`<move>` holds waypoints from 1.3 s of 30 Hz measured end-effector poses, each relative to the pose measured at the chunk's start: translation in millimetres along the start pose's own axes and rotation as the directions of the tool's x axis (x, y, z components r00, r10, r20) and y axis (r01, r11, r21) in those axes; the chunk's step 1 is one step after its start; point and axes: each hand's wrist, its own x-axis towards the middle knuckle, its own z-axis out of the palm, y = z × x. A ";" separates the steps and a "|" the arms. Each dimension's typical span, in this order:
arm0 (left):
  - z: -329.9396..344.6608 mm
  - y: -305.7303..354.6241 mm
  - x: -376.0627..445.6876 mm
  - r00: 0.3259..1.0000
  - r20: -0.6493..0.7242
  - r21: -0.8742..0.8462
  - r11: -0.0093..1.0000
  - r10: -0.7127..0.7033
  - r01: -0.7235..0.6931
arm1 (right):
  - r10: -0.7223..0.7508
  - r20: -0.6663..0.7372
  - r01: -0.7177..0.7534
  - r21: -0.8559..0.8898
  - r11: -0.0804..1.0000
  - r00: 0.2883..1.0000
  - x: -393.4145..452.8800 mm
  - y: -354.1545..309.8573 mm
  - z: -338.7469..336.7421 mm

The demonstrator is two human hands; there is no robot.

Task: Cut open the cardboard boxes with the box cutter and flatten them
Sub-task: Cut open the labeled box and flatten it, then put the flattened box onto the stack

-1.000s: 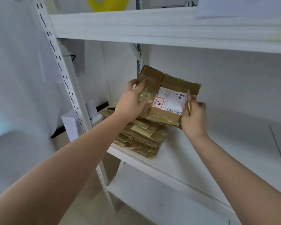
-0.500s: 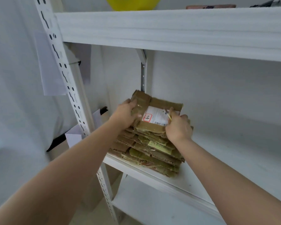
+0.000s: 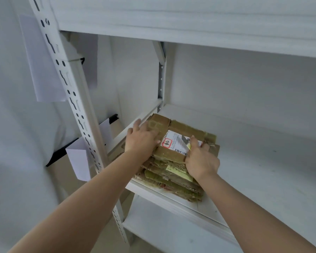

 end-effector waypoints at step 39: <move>-36.6 257.4 -37.7 0.872 -0.131 -0.023 0.878 0.471 -0.478 | 0.268 -0.328 -0.199 0.231 0.953 0.906 -80.4 237.5 -82.4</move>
